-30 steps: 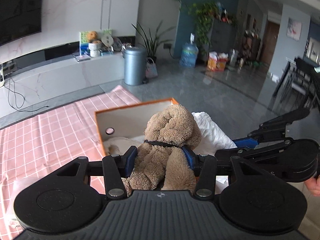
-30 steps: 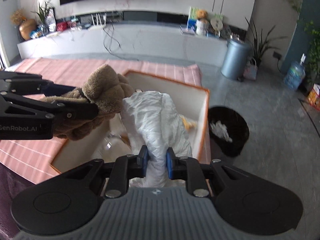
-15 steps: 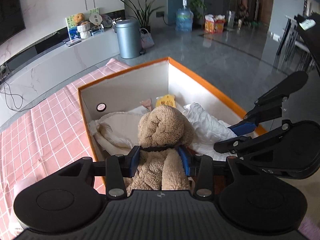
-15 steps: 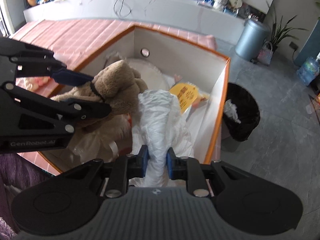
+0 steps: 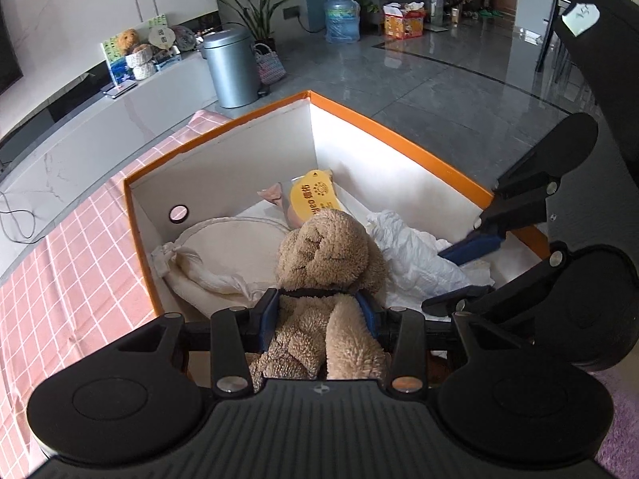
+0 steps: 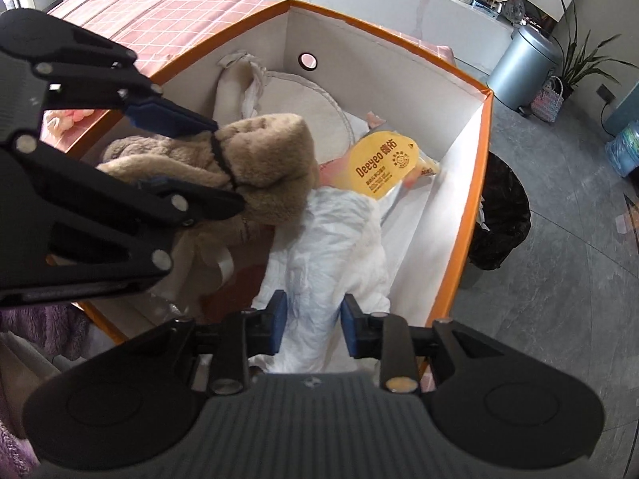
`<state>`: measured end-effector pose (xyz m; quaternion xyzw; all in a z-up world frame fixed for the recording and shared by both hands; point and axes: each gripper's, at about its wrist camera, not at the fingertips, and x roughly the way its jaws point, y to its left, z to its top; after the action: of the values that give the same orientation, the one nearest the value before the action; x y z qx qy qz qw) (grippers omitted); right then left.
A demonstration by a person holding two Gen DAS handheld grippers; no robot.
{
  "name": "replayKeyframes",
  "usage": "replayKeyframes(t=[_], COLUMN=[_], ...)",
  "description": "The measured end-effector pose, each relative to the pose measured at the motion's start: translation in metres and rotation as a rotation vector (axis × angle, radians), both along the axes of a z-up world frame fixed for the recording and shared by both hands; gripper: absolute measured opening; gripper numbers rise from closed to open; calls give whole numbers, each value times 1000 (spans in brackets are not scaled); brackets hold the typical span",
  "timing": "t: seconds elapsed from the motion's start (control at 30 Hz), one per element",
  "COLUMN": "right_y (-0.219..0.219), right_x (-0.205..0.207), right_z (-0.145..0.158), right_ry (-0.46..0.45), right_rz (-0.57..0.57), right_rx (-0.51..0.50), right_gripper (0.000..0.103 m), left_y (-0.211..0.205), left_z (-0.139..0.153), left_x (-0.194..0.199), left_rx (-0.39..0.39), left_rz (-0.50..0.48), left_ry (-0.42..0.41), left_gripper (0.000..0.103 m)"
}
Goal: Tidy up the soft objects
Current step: 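Carry the plush slipper and white bag into the orange box and open both tools, then withdraw both tools from the box toward the clear bag of pink items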
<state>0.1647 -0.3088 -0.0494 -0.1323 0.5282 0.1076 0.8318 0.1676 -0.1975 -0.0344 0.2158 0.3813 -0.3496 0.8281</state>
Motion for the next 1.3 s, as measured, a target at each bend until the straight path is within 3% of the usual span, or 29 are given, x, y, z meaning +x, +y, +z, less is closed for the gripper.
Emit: replayKeyframes(t=[0.07, 0.23, 0.37, 0.43, 0.6, 0.93, 1.3], right_y=[3, 6, 8, 9, 9, 13, 38], right_x=[-3, -9, -14, -14, -21, -36, -48], right_z=[1, 13, 22, 25, 36, 60, 88], right_ry=[-14, -50, -73, -85, -126, -199, -352], right_rz=[11, 30, 39, 41, 30, -4, -55], right_rx=[-16, -33, -52, -60, -78, -111, -40], right_gripper=[38, 55, 64, 70, 83, 87, 88], left_y=[1, 5, 11, 14, 24, 55, 111], left_z=[-2, 0, 8, 15, 31, 54, 66], left_x=[0, -6, -10, -12, -20, -39, -54], left_rx=[-9, -24, -49, -58, -95, -171, -278], left_rz=[-2, -3, 9, 19, 38, 86, 211], left_ry=[-5, -37, -48, -63, -80, -108, -162], left_gripper=[47, 52, 62, 71, 77, 78, 78])
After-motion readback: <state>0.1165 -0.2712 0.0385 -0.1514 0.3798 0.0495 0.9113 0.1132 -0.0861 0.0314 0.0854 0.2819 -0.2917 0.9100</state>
